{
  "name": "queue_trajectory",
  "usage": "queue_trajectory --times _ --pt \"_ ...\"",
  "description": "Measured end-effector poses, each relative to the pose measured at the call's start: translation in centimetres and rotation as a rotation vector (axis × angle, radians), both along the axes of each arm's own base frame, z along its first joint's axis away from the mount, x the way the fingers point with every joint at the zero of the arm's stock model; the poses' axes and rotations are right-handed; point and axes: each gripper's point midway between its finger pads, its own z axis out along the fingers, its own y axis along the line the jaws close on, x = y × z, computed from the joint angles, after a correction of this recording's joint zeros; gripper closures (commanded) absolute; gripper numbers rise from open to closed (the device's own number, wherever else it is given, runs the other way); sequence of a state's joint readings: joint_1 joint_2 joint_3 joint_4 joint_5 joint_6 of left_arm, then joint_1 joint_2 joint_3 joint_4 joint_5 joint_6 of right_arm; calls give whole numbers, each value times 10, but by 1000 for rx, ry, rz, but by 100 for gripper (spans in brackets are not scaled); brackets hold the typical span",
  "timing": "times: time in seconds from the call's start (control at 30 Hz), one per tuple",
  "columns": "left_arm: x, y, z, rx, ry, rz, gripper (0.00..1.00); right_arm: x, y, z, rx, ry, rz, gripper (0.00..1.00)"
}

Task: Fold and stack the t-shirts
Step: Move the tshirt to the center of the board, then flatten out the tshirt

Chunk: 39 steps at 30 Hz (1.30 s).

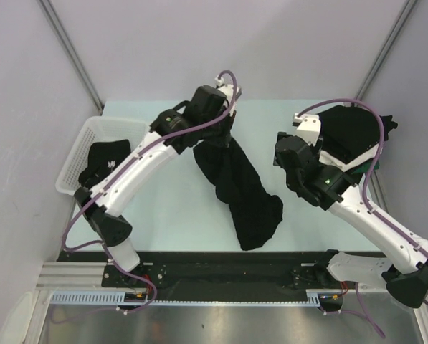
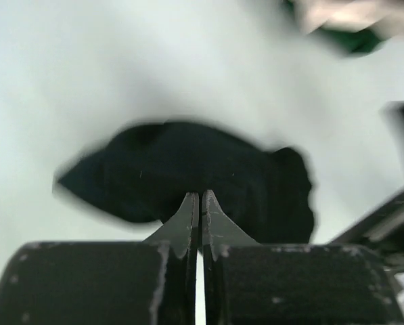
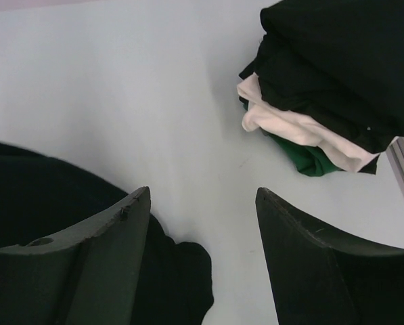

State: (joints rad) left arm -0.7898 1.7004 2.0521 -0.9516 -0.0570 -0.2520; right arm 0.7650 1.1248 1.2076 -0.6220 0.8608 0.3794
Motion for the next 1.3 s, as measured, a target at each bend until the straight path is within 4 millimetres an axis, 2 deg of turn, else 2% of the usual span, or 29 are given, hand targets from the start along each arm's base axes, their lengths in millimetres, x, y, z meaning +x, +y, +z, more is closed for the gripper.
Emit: queue_trajectory --times 0.1,0.2,0.3,0.37,0.4,0.5,0.6,0.7,0.87,1.0,1.17,1.3 --pt "16 18 -57 139 56 61 100 -8 -5 -4 -12 24 -2 32" --pt "22 39 -97 234 97 115 100 -15 -10 -3 -18 29 -6 32" --pt "33 52 -108 270 83 169 100 -20 -15 -1 -17 30 -7 31" --pt "40 58 -107 281 60 197 89 -23 -17 0 -15 30 -8 31" --pt "43 60 -106 282 50 208 78 -24 -18 0 -13 30 -10 30" --pt "46 64 -102 277 30 225 71 -26 -18 -2 -12 39 -12 30" --pt "35 71 -108 268 40 227 65 -27 -17 -4 -10 47 -9 30" --pt "13 84 -121 250 68 228 62 -26 -15 -6 -11 52 -5 30" --pt "-24 105 -141 211 120 238 60 -23 -4 -13 -15 71 20 30" --pt "-46 116 -163 189 164 247 60 -21 2 -17 -13 83 36 30" --pt "-59 118 -192 205 235 247 59 -21 6 -17 -6 84 50 30" --pt "-54 108 -202 191 255 248 59 -20 7 -16 -11 81 57 29"
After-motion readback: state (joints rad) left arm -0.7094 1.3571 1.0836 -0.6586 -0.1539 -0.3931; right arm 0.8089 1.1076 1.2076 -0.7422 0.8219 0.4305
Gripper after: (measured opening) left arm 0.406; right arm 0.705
